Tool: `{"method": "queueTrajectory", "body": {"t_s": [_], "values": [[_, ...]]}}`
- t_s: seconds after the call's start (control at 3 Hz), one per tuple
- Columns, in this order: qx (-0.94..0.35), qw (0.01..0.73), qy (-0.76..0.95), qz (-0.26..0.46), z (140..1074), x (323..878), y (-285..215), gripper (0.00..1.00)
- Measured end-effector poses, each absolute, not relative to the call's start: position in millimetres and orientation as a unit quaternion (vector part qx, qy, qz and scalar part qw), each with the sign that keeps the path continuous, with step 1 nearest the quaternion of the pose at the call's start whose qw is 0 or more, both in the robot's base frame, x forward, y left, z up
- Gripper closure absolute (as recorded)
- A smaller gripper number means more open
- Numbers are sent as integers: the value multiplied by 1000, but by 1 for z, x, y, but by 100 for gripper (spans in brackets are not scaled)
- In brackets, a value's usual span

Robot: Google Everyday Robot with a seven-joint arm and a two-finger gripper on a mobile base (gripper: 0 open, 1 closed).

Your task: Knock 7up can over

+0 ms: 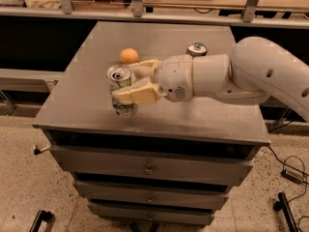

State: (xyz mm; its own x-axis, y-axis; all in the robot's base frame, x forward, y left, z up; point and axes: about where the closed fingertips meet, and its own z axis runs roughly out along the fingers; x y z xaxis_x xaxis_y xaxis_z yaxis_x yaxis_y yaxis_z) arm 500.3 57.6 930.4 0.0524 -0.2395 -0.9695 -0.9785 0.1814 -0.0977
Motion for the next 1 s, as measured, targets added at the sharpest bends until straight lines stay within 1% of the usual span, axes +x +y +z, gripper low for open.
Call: {"method": "queueTrajectory", "body": {"t_s": [0.33, 0.67, 1.0], "values": [[-575, 472, 580, 333, 964, 500, 67, 100], [-633, 388, 620, 253, 994, 516, 49, 100], [-656, 301, 663, 200, 978, 530, 40, 100]]}}
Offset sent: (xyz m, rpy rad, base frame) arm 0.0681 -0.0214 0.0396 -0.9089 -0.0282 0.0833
